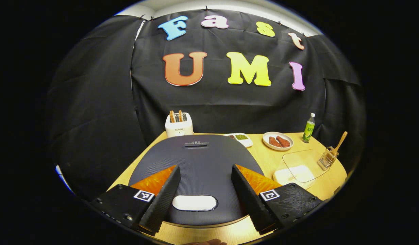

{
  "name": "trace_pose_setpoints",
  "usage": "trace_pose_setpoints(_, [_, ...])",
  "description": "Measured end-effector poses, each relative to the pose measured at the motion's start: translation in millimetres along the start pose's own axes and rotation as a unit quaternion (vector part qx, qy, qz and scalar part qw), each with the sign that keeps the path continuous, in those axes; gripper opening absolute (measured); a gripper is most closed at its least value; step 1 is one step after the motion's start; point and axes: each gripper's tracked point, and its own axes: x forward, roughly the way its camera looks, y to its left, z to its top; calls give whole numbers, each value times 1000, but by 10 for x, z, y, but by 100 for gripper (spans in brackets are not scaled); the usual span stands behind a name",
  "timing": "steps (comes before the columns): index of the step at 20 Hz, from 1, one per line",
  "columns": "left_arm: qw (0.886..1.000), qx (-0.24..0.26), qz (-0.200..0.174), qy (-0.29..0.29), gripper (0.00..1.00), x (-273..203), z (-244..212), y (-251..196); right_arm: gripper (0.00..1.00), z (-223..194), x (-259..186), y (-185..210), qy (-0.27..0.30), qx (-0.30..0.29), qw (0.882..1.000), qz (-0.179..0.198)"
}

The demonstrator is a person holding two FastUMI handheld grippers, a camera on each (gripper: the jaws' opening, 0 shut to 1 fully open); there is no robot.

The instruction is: Close the left gripper, press the button to open the rice cooker; take a wooden spoon from the chopstick holder with the right hand, scoop a spoonful of rice and pour it into the rice cooker, then put the wooden spoon back into the chopstick holder.

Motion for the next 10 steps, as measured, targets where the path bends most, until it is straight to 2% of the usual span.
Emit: trace_pose_setpoints(10, [999, -14, 15, -28, 98, -210, -106, 24, 98, -54, -40, -108, 5, 5, 1000, -6])
